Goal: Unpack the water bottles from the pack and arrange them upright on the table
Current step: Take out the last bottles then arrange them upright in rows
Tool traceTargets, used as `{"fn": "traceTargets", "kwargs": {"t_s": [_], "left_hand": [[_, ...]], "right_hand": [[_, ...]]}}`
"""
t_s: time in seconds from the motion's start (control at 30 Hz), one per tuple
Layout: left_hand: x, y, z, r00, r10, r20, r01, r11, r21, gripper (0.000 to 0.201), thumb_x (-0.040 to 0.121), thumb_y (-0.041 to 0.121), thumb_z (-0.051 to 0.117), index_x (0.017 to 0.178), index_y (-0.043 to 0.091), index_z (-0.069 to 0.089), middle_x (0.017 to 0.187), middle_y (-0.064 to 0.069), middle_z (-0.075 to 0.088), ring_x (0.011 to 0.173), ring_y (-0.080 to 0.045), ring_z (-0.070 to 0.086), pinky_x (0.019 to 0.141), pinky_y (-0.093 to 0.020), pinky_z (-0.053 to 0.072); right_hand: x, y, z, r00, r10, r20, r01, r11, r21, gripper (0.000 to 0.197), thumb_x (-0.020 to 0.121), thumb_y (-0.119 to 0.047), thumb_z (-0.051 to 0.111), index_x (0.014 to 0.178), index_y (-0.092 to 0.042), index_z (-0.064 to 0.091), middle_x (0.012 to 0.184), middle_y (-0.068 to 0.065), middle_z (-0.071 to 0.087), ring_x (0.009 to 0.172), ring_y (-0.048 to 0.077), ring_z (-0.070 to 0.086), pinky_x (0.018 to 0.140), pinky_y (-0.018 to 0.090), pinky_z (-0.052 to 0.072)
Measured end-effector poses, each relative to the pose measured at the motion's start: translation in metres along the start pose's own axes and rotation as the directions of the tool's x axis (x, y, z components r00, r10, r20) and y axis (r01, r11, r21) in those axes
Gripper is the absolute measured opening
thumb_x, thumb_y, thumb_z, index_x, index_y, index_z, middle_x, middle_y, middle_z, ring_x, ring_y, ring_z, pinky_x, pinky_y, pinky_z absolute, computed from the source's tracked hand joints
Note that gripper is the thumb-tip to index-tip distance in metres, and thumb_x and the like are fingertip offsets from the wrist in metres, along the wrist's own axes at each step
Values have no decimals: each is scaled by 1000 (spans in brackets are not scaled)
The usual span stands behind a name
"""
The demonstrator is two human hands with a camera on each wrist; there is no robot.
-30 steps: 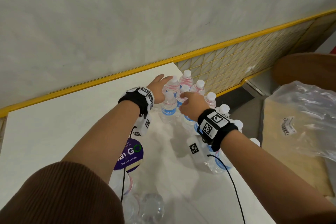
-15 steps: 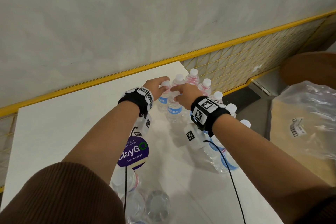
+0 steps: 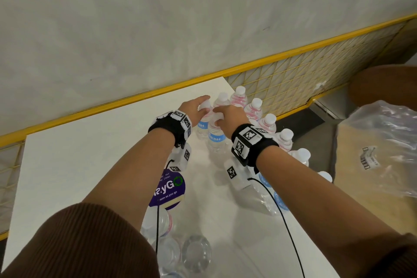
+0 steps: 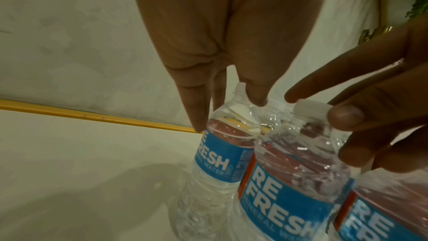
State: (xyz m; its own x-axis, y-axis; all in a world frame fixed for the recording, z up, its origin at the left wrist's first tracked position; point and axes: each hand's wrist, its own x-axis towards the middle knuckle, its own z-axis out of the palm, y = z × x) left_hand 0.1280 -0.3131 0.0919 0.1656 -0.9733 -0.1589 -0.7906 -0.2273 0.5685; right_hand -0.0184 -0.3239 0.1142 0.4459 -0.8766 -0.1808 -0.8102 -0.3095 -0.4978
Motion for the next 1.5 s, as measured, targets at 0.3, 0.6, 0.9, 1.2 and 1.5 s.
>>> {"fn": "traceTargets", "kwargs": {"t_s": [0.3, 0.6, 0.9, 1.2, 1.5], "left_hand": [[-77, 3, 5, 999, -2, -52, 11, 987, 161, 68, 90, 26, 61, 148, 17, 26, 156, -14, 13, 141, -34, 27, 114, -39, 27], [-172, 42, -5, 896, -51, 441, -182, 863, 471, 49, 92, 36, 58, 136, 19, 48, 139, -5, 47, 125, -24, 46, 101, -31, 36], [-224, 45, -33, 873, -106, 475, -158, 862, 482, 51, 90, 48, 54, 135, 24, 48, 135, 0, 52, 122, -19, 50, 100, -31, 38], [-264, -17, -53, 797, -367, 479, 68, 843, 534, 70, 87, 33, 66, 147, 27, 30, 147, 1, 41, 128, -18, 45, 85, -17, 41], [-267, -64, -37, 738, -460, 494, 302, 880, 368, 65, 83, 8, 70, 141, 14, 41, 88, -6, 63, 71, -21, 65, 67, -29, 55]], "right_hand": [[-94, -11, -17, 945, -212, 248, 231, 972, -51, 26, 86, -15, 64, 113, -12, 64, 110, 8, 65, 91, 17, 55, 71, 19, 40], [-218, -27, 5, 718, -245, 651, 434, 889, -144, 29, 84, -33, 67, 110, -18, 65, 103, 1, 67, 92, 18, 57, 86, 30, 46], [-252, -36, 12, 736, -276, 618, 477, 859, -184, 34, 87, -36, 63, 116, -18, 60, 108, 3, 66, 98, 20, 57, 84, 32, 46], [-212, -79, 17, 788, -396, 472, 519, 839, -162, 50, 87, -14, 64, 134, -6, 48, 135, 11, 48, 116, 24, 50, 83, 18, 35], [-176, -113, 60, 721, -329, 610, 586, 759, -284, 49, 91, -18, 55, 140, -15, 46, 140, 8, 51, 127, 28, 48, 104, 33, 38]]}}
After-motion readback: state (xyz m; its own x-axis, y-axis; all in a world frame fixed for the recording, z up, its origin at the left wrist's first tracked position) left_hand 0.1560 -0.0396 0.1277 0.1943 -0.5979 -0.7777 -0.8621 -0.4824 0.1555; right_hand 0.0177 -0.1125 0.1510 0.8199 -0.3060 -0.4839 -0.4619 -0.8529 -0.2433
